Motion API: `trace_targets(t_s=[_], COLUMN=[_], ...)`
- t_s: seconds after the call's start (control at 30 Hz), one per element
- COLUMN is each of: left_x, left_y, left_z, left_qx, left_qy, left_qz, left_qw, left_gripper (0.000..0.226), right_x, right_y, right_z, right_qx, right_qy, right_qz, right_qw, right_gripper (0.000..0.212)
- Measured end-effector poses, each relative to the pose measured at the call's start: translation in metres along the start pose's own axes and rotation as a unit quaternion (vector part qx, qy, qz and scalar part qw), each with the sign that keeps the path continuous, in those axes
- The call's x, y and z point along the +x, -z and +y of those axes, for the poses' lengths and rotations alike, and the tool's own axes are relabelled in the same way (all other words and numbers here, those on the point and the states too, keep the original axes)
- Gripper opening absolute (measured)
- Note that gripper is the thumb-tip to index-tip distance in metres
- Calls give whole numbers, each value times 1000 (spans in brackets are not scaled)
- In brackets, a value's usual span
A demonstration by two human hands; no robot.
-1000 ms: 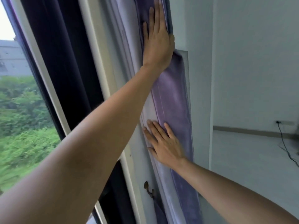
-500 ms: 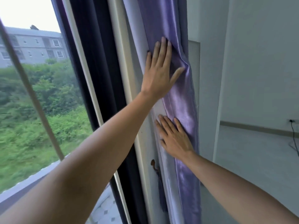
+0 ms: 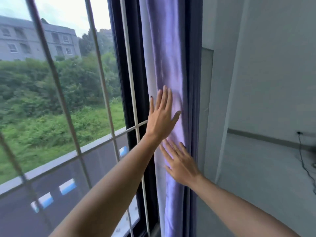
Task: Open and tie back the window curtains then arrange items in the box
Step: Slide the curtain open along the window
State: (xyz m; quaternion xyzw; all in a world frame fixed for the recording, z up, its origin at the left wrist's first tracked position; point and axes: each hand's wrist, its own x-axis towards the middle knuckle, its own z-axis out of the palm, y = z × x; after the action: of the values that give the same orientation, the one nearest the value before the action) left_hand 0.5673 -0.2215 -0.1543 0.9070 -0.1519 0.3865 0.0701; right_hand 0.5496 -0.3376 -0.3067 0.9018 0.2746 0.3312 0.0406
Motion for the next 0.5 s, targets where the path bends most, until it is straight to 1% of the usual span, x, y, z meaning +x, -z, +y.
trace_targets(t_s=[0.07, 0.27, 0.37, 0.5], left_x=[-36, -146, -186, -213], left_y=[11, 40, 51, 62], left_z=[-8, -32, -37, -36], left_qx=[-17, -64, -62, -65], left_qy=[34, 143, 178, 222], left_qz=[-7, -23, -24, -10], left_qw=[999, 987, 982, 973], left_gripper=[74, 78, 78, 74], right_x=[-29, -99, -113, -120], right_y=[8, 36, 48, 57], right_z=[-23, -71, -74, -59], right_qx=[14, 60, 96, 170], right_qy=[14, -1, -34, -103], right_qz=[-15, -18, -21, -40], right_qw=[1000, 998, 995, 979], right_gripper=[71, 72, 69, 70])
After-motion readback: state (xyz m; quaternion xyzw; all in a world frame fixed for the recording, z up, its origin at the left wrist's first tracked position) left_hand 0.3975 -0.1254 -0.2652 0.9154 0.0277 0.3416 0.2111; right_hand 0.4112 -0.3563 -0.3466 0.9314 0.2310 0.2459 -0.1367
